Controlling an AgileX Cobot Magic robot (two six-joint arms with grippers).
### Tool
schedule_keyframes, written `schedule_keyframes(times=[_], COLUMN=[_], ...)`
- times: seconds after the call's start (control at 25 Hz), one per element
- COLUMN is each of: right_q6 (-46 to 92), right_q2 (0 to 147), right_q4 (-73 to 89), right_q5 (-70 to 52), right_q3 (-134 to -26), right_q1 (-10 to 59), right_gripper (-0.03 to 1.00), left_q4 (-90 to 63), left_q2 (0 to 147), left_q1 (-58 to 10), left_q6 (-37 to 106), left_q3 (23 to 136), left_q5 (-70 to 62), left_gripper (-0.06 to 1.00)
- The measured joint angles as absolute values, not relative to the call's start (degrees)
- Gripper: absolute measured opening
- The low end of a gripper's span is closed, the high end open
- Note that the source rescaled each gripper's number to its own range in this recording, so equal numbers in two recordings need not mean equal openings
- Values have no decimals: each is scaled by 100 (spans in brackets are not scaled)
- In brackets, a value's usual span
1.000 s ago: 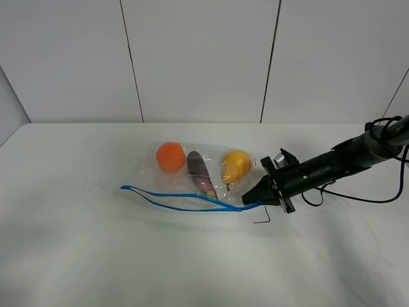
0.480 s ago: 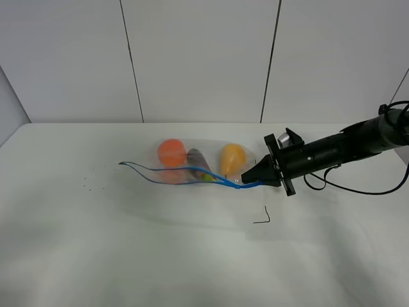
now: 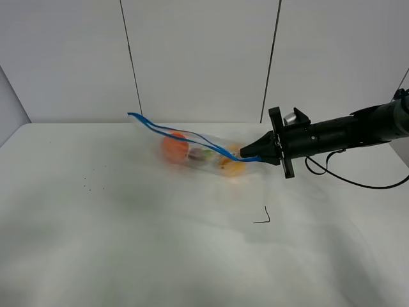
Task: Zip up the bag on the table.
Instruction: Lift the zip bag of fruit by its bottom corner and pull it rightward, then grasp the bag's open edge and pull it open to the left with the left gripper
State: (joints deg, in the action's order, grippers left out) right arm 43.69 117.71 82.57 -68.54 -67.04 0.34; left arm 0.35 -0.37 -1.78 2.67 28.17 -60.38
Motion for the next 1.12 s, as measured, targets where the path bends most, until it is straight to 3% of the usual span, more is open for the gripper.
schedule_keyframes(times=[0.72,0.92,1.12], right_q6=[4264,4264,4264], right_q2=[11698,11698,11698], right_q4=[8340,8340,8340], right_q5=[-6854,-6854,-6854], right_q3=[-6710,-6710,-6710], right_q1=[34,34,34], right_gripper=[0,0,0], left_q4=[35,35,35], left_q2=[74,1306,2922], left_q1=[-178,-178,-178], left_q6=[267,446,1710], left_q3=[3068,3967,4621], left_q5=[-5788,-4909,-4093], left_gripper=[85,85,85])
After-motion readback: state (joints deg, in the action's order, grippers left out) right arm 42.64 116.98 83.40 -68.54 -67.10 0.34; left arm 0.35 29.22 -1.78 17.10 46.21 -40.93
